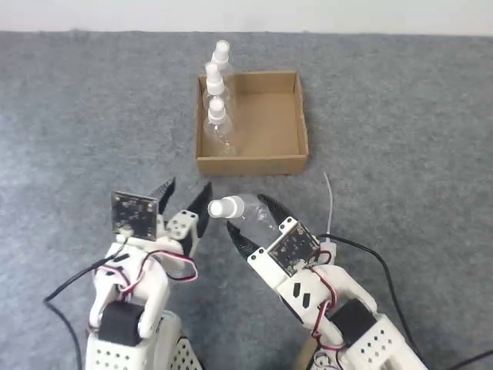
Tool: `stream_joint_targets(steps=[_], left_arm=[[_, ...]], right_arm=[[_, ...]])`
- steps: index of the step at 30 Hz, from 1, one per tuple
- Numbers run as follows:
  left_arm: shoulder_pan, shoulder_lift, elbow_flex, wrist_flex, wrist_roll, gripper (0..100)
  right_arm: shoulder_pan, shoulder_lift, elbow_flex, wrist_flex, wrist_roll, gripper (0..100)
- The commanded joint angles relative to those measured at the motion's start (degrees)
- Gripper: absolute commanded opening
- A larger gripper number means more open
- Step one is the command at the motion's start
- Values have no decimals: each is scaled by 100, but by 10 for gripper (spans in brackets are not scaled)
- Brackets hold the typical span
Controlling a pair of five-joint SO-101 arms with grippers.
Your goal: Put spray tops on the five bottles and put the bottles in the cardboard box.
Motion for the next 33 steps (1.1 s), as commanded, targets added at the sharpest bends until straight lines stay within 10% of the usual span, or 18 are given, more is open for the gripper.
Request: stream_joint_targets(steps=[1,19,33], left_arm=[[466,-97,-92,35,-35,203],[1143,-97,-101,9,-325,202],[-360,-97,-945,765,-325,202]], right_arm=[[48,-136,18,-154,-62,69],[40,-92,35,-145,-62,69],[75,-127,-9,-92,-62,69]])
